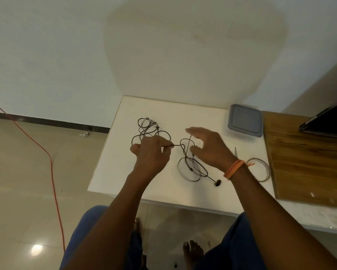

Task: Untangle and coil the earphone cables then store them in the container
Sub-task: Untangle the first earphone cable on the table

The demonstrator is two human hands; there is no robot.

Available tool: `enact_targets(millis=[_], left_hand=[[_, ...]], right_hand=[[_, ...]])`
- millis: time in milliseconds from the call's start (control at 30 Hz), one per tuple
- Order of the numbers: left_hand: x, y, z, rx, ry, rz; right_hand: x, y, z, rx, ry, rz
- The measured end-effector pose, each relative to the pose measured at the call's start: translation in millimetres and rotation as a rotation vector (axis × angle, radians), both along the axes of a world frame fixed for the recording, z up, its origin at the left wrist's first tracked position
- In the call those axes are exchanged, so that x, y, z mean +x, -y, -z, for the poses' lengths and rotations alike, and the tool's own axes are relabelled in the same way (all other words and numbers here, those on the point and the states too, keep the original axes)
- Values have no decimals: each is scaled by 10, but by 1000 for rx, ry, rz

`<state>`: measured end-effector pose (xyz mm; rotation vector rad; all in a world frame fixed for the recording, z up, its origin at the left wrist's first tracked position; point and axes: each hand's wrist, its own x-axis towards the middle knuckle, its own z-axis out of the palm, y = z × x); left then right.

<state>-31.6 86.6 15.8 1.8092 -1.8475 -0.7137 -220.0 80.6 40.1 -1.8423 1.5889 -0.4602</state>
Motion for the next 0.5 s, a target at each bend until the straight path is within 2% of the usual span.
enact_targets(millis=[100,267,367,500], left_hand=[[-45,-10,1,-20,-137,98],[-41,-41,-20,-57,-92,97],[-62,-49,-38,-33,33,30],[-78,-77,-115,-125,-40,-47]], right_hand=[[225,-26,16,-28,61,-82],[227,20,29,-92,34,-35],[219,23,16,-170,-16,26],[183,32,-16,-183,48,105]])
